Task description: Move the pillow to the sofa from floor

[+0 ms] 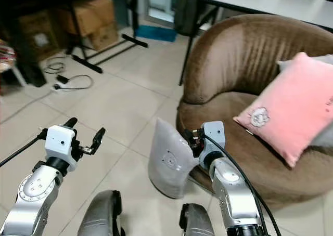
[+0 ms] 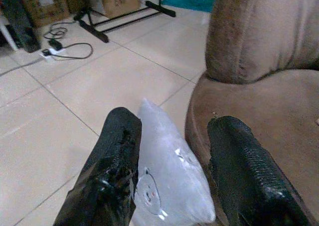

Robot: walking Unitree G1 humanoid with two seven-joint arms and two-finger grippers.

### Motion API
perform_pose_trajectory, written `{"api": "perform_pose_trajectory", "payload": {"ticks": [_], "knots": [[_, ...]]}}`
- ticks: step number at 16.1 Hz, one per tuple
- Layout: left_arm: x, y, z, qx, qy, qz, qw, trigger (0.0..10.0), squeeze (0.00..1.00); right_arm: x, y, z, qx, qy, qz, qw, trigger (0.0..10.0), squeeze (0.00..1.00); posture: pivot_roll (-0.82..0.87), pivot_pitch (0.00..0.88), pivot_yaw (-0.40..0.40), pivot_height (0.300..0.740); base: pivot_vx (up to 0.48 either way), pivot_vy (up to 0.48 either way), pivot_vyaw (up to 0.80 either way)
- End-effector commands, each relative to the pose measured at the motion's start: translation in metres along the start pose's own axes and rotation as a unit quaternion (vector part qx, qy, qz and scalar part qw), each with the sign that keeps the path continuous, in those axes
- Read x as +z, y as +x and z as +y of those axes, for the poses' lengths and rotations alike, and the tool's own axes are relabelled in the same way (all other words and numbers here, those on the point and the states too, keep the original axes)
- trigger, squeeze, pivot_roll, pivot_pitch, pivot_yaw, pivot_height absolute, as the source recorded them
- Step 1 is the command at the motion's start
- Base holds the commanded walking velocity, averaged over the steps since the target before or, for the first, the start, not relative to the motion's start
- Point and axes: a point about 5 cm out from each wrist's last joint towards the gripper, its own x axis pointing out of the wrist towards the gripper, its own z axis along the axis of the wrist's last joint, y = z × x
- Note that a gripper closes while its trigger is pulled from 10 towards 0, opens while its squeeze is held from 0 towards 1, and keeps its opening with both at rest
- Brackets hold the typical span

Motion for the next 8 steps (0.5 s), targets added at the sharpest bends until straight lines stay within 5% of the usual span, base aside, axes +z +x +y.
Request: {"api": "perform_pose_trajectory", "payload": {"ticks": [1, 5, 8], "knots": [[0.0040, 0.0022, -0.0025, -0.009, 0.001, -0.005, 1.000, 10.0, 0.00, 0.0034, 0.0004, -0.0018, -0.002, -0.003, -0.008, 1.000, 10.0, 0.00, -0.08, 0.000, -0.042, 0.630, 0.000, 0.000, 0.00], [0.0047, 0.0023, -0.0033, -0.011, -0.001, -0.007, 1.000, 10.0, 0.00, 0.0043, 0.0018, -0.0011, 0.005, -0.016, -0.005, 1.000, 10.0, 0.00, -0.08, 0.000, -0.048, 0.630, 0.000, 0.000, 0.00], [0.0051, 0.0025, -0.0040, -0.015, -0.005, -0.009, 1.000, 10.0, 0.00, 0.0050, 0.0025, -0.0014, 0.010, -0.019, -0.002, 1.000, 10.0, 0.00, -0.08, 0.000, -0.051, 0.630, 0.285, 0.000, 0.00]]}}
